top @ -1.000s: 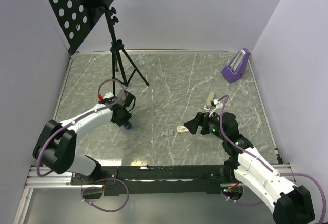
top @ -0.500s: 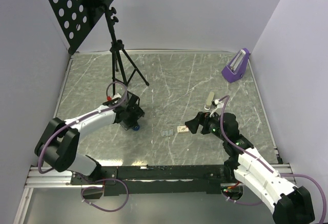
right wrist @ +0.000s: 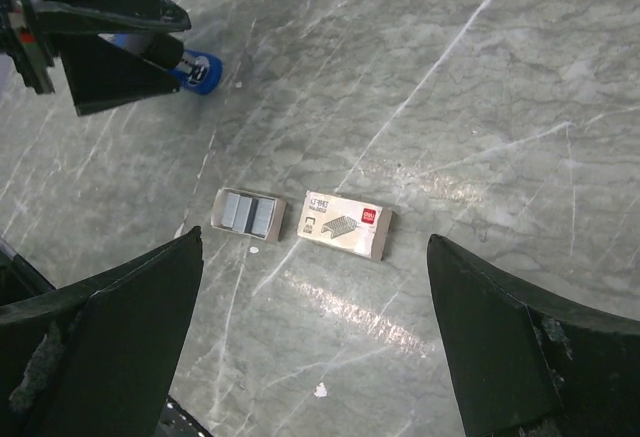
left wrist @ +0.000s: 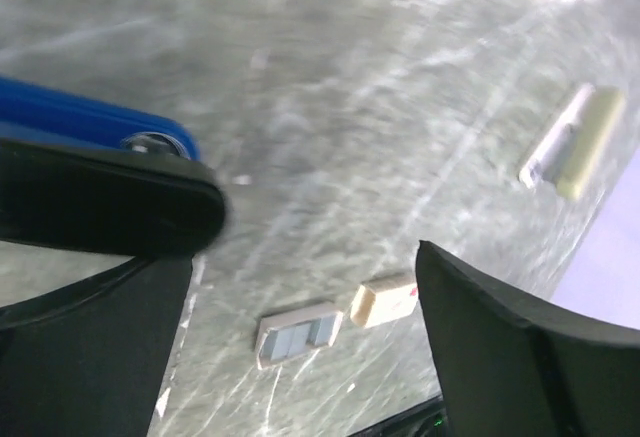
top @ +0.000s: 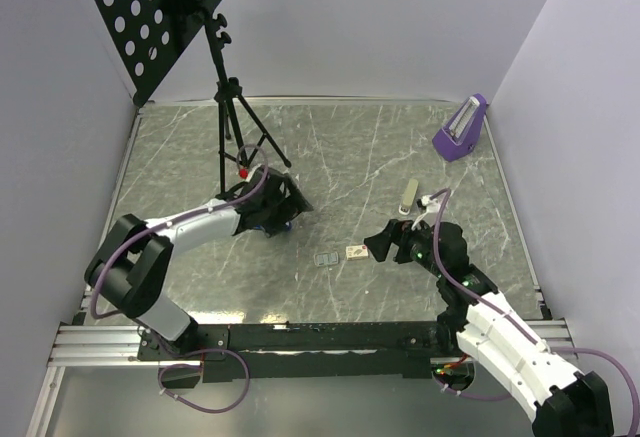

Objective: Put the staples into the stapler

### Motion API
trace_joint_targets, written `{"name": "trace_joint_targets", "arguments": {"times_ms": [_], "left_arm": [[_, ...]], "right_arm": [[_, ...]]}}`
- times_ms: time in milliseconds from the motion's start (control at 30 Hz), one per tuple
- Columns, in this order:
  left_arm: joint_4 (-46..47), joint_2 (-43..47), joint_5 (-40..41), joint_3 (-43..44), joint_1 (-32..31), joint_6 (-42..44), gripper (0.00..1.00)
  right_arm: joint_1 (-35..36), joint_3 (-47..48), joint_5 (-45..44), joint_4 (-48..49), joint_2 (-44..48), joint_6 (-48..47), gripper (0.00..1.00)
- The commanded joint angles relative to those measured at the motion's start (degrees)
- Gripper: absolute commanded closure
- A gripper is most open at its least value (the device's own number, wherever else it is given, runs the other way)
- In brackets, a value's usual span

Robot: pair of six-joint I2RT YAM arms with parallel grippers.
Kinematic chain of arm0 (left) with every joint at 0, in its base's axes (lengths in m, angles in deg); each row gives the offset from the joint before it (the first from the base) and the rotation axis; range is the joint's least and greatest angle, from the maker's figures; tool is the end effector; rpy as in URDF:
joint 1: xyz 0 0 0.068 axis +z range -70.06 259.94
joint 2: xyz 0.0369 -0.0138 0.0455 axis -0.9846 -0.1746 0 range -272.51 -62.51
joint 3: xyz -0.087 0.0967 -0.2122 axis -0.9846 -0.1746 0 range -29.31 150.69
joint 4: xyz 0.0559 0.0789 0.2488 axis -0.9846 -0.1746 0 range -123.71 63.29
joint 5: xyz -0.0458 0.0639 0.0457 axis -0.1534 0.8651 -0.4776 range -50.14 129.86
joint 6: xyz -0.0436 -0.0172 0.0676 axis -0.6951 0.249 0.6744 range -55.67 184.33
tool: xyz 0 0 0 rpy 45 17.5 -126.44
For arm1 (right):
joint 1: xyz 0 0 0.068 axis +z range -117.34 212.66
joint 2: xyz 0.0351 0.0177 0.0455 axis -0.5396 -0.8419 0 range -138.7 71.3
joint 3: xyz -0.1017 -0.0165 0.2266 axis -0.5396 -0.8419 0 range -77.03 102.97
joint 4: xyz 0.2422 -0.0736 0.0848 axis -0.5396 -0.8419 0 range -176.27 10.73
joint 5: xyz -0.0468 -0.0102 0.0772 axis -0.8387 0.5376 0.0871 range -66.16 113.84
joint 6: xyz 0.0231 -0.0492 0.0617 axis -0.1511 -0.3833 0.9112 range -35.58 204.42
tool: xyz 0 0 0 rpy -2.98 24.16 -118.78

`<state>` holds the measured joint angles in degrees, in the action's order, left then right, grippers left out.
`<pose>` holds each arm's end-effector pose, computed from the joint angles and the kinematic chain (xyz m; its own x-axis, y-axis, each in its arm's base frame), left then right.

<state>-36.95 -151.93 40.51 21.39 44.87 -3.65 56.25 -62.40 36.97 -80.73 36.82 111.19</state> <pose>0.2840 -0.1984 0.1328 -0.7586 -0.6000 -0.2540 -0.3591 0.7103 -0.6054 0.1887 0.1001 0.1681 -0.5602 0.2339 -0.7947 -0.3711 0.7868 0.4932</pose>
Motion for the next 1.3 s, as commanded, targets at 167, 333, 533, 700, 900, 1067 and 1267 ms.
{"name": "trace_joint_targets", "arguments": {"times_ms": [167, 333, 533, 700, 900, 1067, 1267], "left_arm": [[-9.26, 13.83, 6.29, 4.58, -0.62, 30.60, 0.01], [-13.84, 13.15, 12.45, 7.49, -0.61, 49.15, 0.00], [-15.07, 5.41, 9.82, 9.50, -0.61, 61.64, 0.01], [-13.40, 3.47, 6.22, 8.89, -0.35, 71.65, 0.00], [-14.36, -0.47, 2.53, 11.26, 0.97, 76.24, 0.05], [-15.69, -4.78, 3.57, 13.54, 0.97, 76.60, 0.13], [-17.27, -9.36, 3.93, 17.23, 1.14, 74.85, 0.31]], "right_arm": [[0.14, -2.76, 7.34, 8.65, 8.00, -6.28, 0.00], [0.14, -8.82, 12.01, 22.34, 11.80, -8.66, 0.00], [0.05, -13.93, 16.04, 31.61, 11.28, -8.21, 0.00], [0.14, -12.61, 19.30, 31.33, 9.26, -10.50, 0.00], [0.14, -13.23, 21.15, 34.24, 7.59, -10.33, 0.00], [0.14, -13.31, 20.89, 33.62, 8.11, -10.68, 0.00], [0.14, -13.58, 20.80, 34.24, 7.06, -10.86, 0.00]]}}
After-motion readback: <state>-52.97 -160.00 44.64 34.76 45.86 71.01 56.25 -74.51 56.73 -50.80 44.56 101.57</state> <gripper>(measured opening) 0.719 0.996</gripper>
